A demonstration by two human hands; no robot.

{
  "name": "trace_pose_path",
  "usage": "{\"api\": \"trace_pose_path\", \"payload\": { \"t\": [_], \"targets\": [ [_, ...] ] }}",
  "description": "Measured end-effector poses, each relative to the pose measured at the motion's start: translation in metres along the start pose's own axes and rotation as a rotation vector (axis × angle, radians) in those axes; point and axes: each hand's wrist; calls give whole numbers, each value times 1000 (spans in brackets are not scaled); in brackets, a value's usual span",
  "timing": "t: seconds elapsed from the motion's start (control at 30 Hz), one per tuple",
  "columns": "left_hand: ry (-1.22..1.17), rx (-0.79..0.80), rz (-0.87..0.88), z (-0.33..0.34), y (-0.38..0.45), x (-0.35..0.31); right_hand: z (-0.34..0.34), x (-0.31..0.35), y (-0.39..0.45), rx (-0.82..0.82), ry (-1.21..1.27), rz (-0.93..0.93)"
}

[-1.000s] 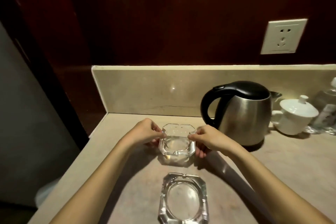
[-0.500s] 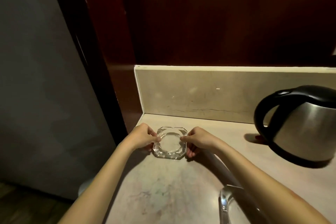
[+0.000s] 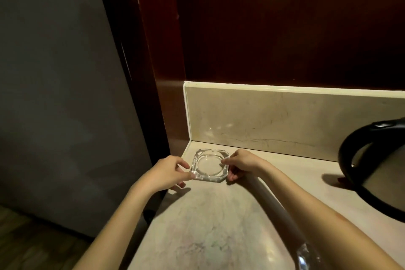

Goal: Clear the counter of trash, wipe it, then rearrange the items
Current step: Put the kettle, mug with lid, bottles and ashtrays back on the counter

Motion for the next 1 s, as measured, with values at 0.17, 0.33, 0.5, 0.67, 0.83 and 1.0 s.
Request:
{"api": "trace_pose_path", "payload": {
  "t": [0.17, 0.33, 0.5, 0.67, 0.83, 1.0],
  "targets": [
    [72, 30, 3, -3, -10, 2, 6, 14, 22, -13, -40, 20],
    [188, 67, -2, -1, -16, 9, 11, 24, 35, -23, -35, 25],
    [199, 108, 17, 4, -26, 5, 16, 28, 44, -79, -5, 13],
    [170, 150, 47, 17, -36, -8, 9, 27, 42, -54, -127, 0],
    [150, 278, 104, 47, -41, -32, -16, 19, 2, -7, -242, -9],
    [274, 405, 144, 89, -50, -63, -51, -6, -51, -4, -391, -16]
  ]
}}
Point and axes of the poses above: each hand's wrist, its own y-axis towards the middle knuckle, its own z-axis out of the palm, x = y × z, and after that the axes turned 4 degrees about -z, right-handed
